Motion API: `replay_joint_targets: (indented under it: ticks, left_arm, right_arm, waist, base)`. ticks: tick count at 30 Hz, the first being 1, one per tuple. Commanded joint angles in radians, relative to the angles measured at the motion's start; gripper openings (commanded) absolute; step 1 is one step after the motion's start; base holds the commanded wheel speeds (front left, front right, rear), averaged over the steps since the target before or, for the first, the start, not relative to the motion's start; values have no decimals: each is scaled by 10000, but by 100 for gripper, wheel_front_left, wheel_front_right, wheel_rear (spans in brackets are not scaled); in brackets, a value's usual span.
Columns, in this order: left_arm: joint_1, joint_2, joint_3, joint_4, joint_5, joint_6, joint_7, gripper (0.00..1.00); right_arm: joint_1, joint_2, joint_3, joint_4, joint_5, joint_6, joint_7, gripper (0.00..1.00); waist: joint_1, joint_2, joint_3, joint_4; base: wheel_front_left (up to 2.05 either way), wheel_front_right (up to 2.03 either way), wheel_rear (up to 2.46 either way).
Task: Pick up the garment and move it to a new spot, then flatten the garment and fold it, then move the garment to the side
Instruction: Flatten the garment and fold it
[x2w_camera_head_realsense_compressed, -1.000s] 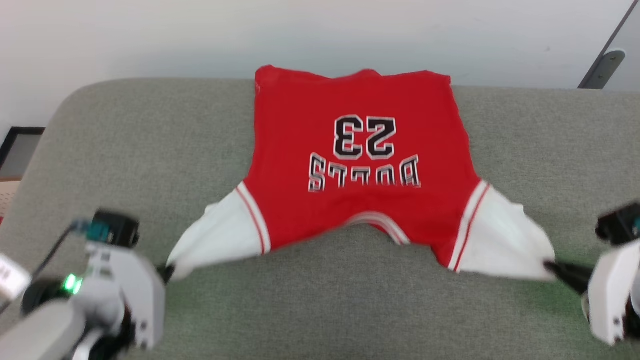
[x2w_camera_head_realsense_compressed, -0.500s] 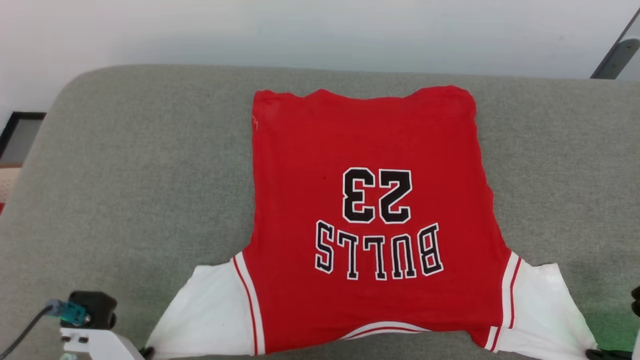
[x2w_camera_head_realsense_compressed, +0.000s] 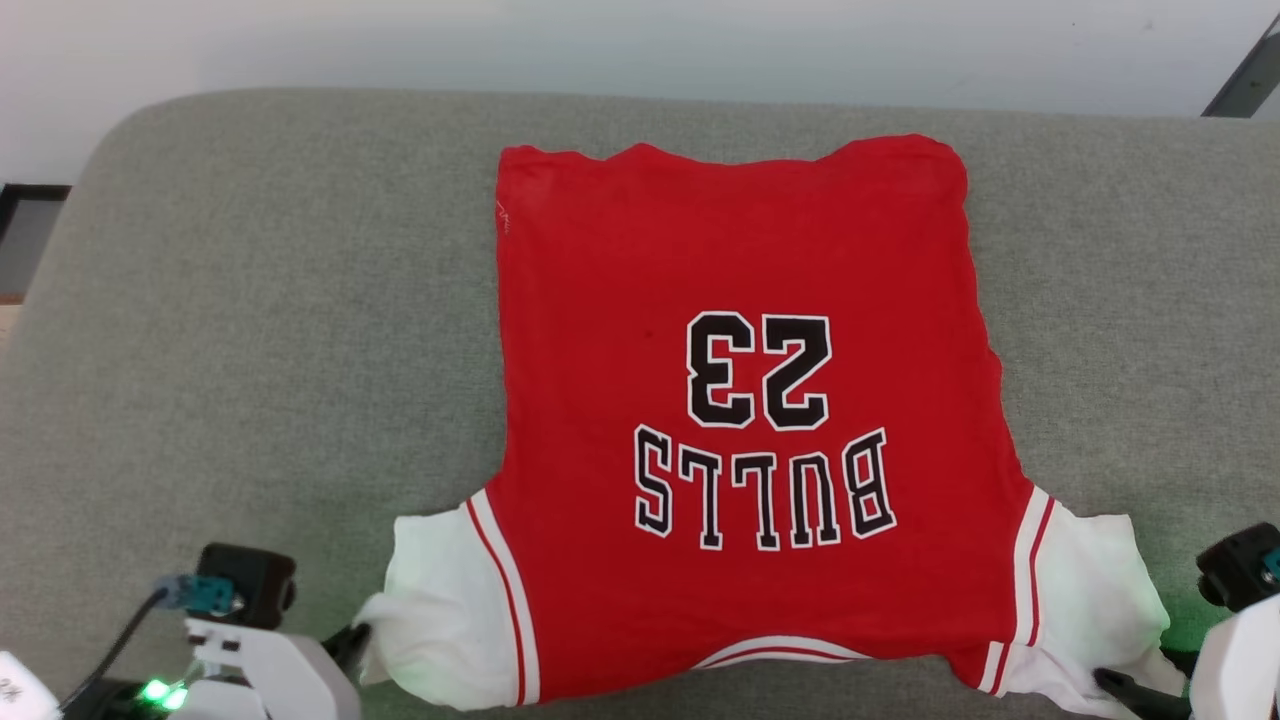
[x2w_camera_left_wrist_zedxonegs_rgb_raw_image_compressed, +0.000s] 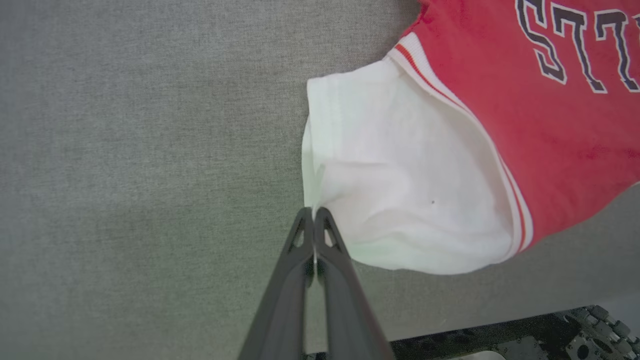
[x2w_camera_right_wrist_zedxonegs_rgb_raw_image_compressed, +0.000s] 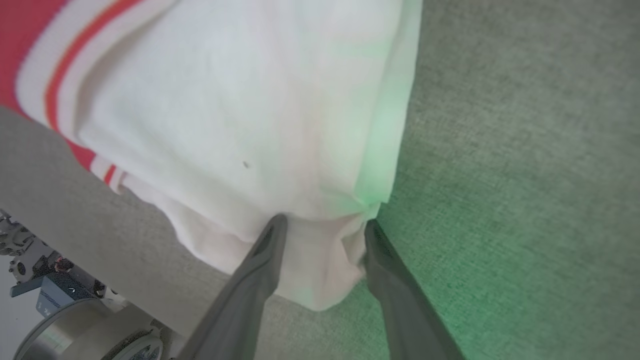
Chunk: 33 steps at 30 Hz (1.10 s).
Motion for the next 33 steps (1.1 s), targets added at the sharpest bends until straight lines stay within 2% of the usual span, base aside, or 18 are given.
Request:
replay_joint_targets:
  ticks: [1, 5, 11, 16, 19, 22, 26, 32, 33]
  left_arm:
    - [-124, -103, -37, 95, 146, -68, -56, 0]
    - [-271, -348, -112, 319, 242, -161, -168, 0]
    - [-390, -565, -196, 410, 327, -245, -221, 0]
    - [-625, -761, -285, 388, 441, -333, -202, 0]
    - [-825, -919, -353, 370, 555, -435, -206, 0]
    - [-1106, -1130, -419, 384, 708, -545, -224, 0]
    - [-1522, -1449, -573, 477, 890, -761, -180, 0]
    - [-2228, -2045, -805, 781, 1141, -1180, -164, 0]
    - [-2228, -2045, -805, 781, 1141, -1180, -164, 0]
  right_arm:
    - [1, 334, -16, 210, -190, -47, 124, 100]
    - [90, 513, -606, -256, -479, -47, 575, 100]
    - [148, 595, -1963, -1768, -622, -33, 1132, 100]
    - [-611, 967, -2936, -2687, -1290, -33, 1172, 100]
    - [-1608, 1387, -3210, -2638, -1966, -33, 806, 100]
    - [-2925, 2002, -3272, -1859, -2636, -33, 221, 100]
    - [-4882, 2626, -3076, -58, -3236, -33, -291, 100]
    - [-7495, 2888, -2544, 3150, -3820, -33, -448, 100]
    - [-7495, 2888, -2544, 3150, -3820, -33, -448, 100]
  waist:
    - [0, -1, 45, -6]
    - [0, -1, 98, -2]
    - [0, -1, 138, 98]
    - [0, -1, 285, 336]
    - [0, -1, 509, 548]
    - [0, -1, 806, 795]
    - [0, -1, 1290, 1228]
    - [0, -1, 2003, 1961]
    - [0, -1, 2003, 1961]
  base:
    - [0, 0, 0]
    - [0, 0, 0]
    - [0, 0, 0]
    - [0, 0, 0]
    - [0, 0, 0]
    - [0, 0, 0]
    - [0, 0, 0]
    - [0, 0, 0]
    - [0, 0, 0]
